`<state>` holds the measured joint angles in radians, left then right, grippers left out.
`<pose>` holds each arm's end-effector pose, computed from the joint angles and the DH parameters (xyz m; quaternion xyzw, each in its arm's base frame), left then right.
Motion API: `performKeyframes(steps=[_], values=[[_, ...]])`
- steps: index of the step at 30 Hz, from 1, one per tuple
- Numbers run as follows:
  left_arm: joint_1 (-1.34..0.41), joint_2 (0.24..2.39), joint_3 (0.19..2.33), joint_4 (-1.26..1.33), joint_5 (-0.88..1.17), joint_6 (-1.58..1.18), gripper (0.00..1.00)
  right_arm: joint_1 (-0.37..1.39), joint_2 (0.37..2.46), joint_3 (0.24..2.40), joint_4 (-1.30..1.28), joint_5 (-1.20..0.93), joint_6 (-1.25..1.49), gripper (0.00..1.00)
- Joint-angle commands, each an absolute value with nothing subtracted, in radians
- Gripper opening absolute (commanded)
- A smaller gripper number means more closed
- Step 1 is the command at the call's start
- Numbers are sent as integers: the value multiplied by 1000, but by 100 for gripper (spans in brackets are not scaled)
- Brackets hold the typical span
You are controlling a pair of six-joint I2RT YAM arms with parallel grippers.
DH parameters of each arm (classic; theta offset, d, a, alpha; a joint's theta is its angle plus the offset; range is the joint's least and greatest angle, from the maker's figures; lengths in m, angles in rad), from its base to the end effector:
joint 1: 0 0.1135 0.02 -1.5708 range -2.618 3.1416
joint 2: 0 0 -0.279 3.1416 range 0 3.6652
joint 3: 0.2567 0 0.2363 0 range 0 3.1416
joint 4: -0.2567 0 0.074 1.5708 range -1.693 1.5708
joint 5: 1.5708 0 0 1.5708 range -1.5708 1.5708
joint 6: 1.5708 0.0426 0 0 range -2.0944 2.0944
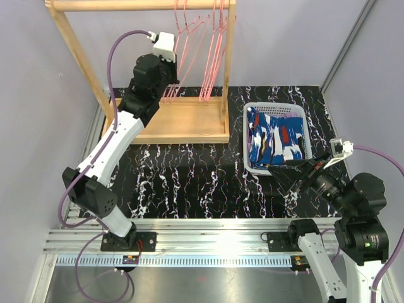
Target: Remove the trousers from the hanger
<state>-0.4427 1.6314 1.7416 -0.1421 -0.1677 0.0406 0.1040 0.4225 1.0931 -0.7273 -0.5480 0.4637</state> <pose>0.3405 -0.1535 0.4731 0.1147 0.7089 -0.0795 0.6913 0.0151 0.0239 0.4107 -0.0577 0.7217 0.3740 0.5796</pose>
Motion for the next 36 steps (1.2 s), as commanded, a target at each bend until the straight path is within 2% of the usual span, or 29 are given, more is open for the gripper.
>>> performKeyframes(steps=[1, 3, 4, 5, 7, 8, 9, 10, 15, 20, 24, 32, 36], values=[[-437, 1551, 1730, -133, -206, 5, 4, 107, 422, 1123, -736, -537, 439, 100], [-437, 1543, 1736, -164, -181, 5, 23, 107, 431, 1141, -753, -506, 411, 99], [-437, 1540, 1749, -195, -179, 5, 35, 107, 449, 1156, -787, -490, 391, 99], [-437, 1542, 1770, -222, -187, -29, 53, 107, 463, 1175, -811, -465, 371, 99], [-437, 1543, 1849, -287, -205, -25, 64, 107, 507, 1251, -883, -362, 309, 99], [-436, 1537, 1873, -338, -237, -26, 73, 107, 521, 1278, -903, -324, 289, 99], [-434, 1529, 1890, -359, -254, -23, 96, 107, 546, 1319, -917, -260, 256, 100], [-431, 1520, 1914, -400, -283, -23, 99, 107, 555, 1334, -939, -227, 241, 100], [-370, 1364, 1855, -494, -311, -106, 99, 107, 621, 1407, -989, 21, 178, 99], [-339, 1155, 1695, -636, -434, -231, 99, 107, 673, 1488, -1023, 148, 130, 99], [-334, 995, 1619, -919, -521, -345, 99, 107, 672, 1549, -1090, 161, 135, 99], [-336, 597, 1398, -1147, -546, -359, 99, 199, 588, 1556, -1198, 161, 126, 99], [-334, 532, 1390, -1297, -557, -353, 99, 274, 534, 1525, -1268, 248, 130, 100]])
